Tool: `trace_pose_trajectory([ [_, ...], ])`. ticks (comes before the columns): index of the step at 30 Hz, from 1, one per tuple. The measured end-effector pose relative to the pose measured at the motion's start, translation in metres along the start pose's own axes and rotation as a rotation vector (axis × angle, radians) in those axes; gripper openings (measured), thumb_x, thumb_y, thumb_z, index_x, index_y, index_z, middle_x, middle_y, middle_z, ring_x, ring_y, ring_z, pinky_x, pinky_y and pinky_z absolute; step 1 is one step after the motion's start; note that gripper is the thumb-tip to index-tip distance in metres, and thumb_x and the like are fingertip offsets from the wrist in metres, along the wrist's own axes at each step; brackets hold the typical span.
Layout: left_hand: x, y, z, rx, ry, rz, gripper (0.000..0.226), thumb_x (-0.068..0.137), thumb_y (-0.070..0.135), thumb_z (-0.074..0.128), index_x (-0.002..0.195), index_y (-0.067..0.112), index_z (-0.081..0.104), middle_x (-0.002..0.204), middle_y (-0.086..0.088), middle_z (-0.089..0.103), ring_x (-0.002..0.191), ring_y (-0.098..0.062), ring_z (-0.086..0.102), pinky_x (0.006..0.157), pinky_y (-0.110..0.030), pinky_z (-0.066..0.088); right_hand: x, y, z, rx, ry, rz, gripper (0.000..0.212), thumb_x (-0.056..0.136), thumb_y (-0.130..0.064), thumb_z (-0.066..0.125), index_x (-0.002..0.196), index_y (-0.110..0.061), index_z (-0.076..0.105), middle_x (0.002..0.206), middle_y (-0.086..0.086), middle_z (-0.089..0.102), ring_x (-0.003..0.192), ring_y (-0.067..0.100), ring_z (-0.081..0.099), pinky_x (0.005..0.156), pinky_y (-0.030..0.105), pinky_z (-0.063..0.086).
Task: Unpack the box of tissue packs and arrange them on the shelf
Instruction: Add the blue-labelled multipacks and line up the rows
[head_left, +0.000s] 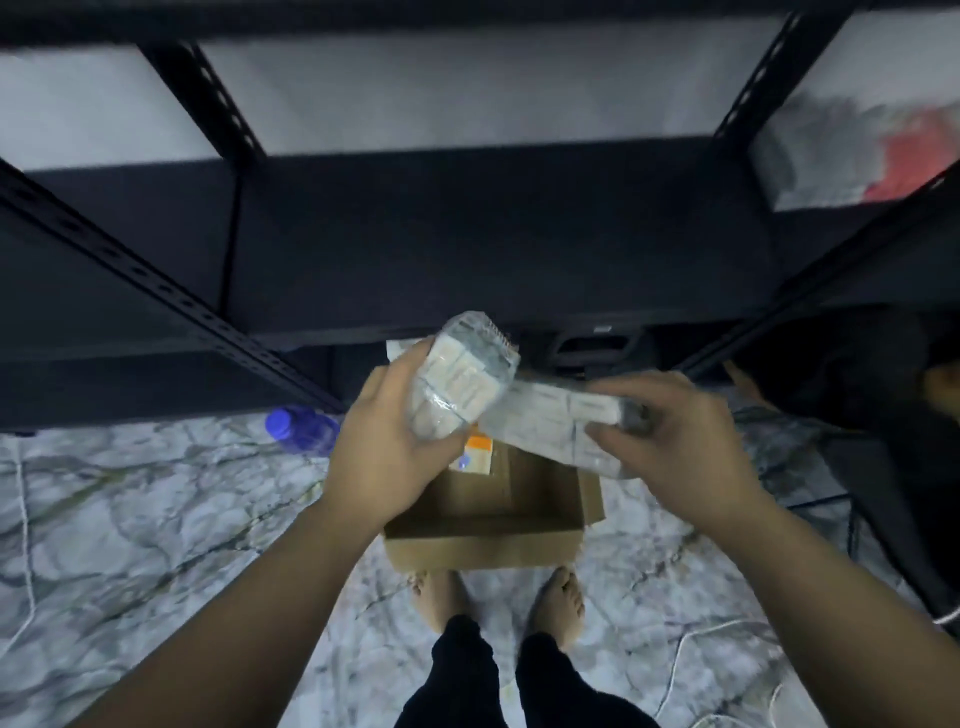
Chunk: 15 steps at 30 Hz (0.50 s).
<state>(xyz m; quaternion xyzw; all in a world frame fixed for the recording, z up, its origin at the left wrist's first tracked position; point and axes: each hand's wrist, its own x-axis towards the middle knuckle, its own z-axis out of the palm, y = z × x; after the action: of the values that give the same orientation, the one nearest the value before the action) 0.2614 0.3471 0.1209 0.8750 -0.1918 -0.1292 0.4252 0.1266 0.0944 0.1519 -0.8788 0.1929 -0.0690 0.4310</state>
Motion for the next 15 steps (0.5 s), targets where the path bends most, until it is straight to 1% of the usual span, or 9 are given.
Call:
trace_pose_trajectory([
  [2, -0.001, 0.033, -0.020, -0.012, 0.024, 0.036, 0.088, 0.072, 0.031, 0.091, 0.146, 0.047, 0.045, 0.130, 0.022, 0.052, 0.111, 0.015, 0.051, 0.086, -0.001, 0.038, 0.000, -0.028, -0.031, 0.043, 0.033, -0.044, 0.035, 0.079, -0.018, 0.089, 0.109, -0.032, 0.079, 0.102, -0.026, 0.068, 0.105, 0.010, 0.063, 0.090, 0.043, 0.056],
  [4, -0.002, 0.065, -0.039, -0.014, 0.059, 0.069, 0.089, 0.072, 0.030, 0.092, 0.146, 0.046, 0.046, 0.132, 0.021, 0.054, 0.116, 0.016, 0.050, 0.086, 0.003, 0.035, 0.001, -0.054, -0.061, 0.075, 0.060, -0.107, 0.036, 0.079, -0.018, 0.087, 0.109, -0.035, 0.077, 0.109, -0.028, 0.066, 0.104, 0.011, 0.064, 0.089, 0.038, 0.056],
  [6, -0.003, 0.094, -0.058, 0.011, 0.088, 0.120, 0.089, 0.071, 0.030, 0.092, 0.146, 0.046, 0.046, 0.132, 0.019, 0.056, 0.118, 0.010, 0.052, 0.089, -0.001, 0.038, 0.002, -0.076, -0.089, 0.094, 0.083, -0.182, 0.039, 0.080, -0.014, 0.087, 0.108, -0.038, 0.074, 0.109, -0.027, 0.066, 0.100, 0.010, 0.064, 0.084, 0.028, 0.054],
  [8, -0.005, 0.121, -0.076, 0.036, 0.115, 0.164, 0.089, 0.071, 0.032, 0.092, 0.145, 0.048, 0.045, 0.131, 0.020, 0.057, 0.119, 0.005, 0.054, 0.092, -0.011, 0.043, 0.006, -0.092, -0.114, 0.111, 0.103, -0.252, 0.040, 0.079, -0.009, 0.086, 0.107, -0.035, 0.075, 0.107, -0.023, 0.068, 0.097, 0.009, 0.064, 0.081, 0.020, 0.051],
  [10, -0.005, 0.143, -0.092, 0.040, 0.145, 0.190, 0.088, 0.072, 0.033, 0.092, 0.144, 0.052, 0.044, 0.129, 0.021, 0.057, 0.117, 0.007, 0.055, 0.090, -0.018, 0.047, 0.012, -0.105, -0.135, 0.160, 0.118, -0.286, 0.040, 0.079, -0.004, 0.085, 0.105, -0.033, 0.077, 0.105, -0.018, 0.071, 0.097, 0.008, 0.066, 0.080, 0.017, 0.050],
  [12, -0.005, 0.163, -0.106, 0.050, 0.179, 0.214, 0.088, 0.072, 0.032, 0.091, 0.143, 0.056, 0.043, 0.126, 0.021, 0.057, 0.113, 0.009, 0.055, 0.088, -0.020, 0.049, 0.016, -0.118, -0.150, 0.206, 0.122, -0.299, 0.038, 0.079, -0.003, 0.085, 0.104, -0.031, 0.077, 0.104, -0.014, 0.072, 0.097, 0.008, 0.067, 0.079, 0.016, 0.051],
  [15, -0.002, 0.186, -0.127, 0.080, 0.247, 0.247, 0.088, 0.072, 0.033, 0.091, 0.143, 0.053, 0.044, 0.128, 0.019, 0.058, 0.114, 0.006, 0.056, 0.091, -0.022, 0.048, 0.024, -0.139, -0.169, 0.218, 0.130, -0.368, 0.036, 0.078, -0.006, 0.086, 0.103, -0.031, 0.078, 0.104, -0.013, 0.073, 0.098, 0.007, 0.068, 0.081, 0.013, 0.049],
])
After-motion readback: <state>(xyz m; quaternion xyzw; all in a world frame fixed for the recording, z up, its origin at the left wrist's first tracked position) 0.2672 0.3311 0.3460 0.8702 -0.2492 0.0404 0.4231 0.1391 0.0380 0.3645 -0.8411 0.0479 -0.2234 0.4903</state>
